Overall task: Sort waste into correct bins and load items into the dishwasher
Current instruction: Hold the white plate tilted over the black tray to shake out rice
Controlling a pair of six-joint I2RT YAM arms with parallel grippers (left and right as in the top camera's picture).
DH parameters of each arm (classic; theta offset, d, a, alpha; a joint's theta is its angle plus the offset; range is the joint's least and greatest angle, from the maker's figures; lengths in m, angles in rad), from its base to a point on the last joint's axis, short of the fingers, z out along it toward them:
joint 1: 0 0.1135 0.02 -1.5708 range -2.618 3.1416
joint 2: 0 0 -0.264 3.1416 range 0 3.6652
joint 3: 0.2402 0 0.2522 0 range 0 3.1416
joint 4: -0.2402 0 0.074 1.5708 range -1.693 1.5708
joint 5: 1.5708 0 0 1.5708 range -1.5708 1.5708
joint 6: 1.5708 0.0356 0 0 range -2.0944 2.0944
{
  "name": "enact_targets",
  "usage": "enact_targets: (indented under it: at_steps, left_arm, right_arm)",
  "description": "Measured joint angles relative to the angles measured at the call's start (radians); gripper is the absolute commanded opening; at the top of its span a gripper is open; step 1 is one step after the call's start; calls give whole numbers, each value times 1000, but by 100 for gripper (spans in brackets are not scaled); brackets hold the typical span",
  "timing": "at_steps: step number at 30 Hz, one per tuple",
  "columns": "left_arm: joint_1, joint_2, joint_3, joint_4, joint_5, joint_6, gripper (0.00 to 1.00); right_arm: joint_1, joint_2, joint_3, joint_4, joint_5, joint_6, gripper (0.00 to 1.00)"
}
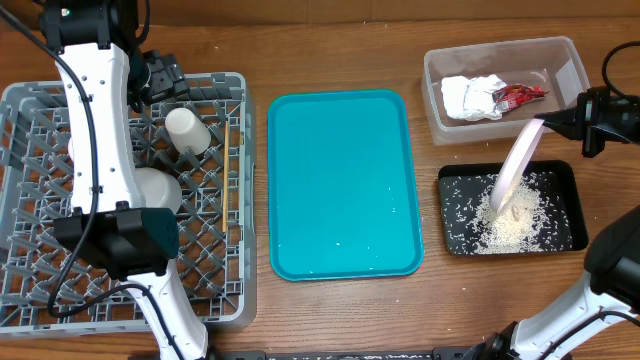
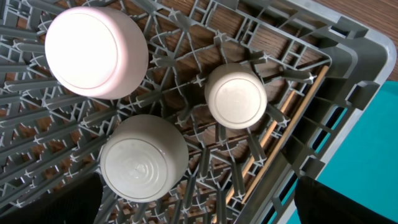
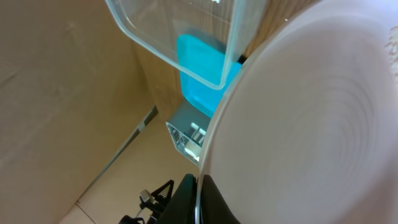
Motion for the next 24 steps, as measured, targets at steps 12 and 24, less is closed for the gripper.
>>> enact_targets:
  at_steps: [12,24]
  left_arm:
    - [0,0,0,0,0,0,100]
    - [0,0,0,0,0,0,100]
  right_arm:
    - [-5,0,-3,17,-28,-40,4]
    - [-12,0,-4,-42,-43,-118,4]
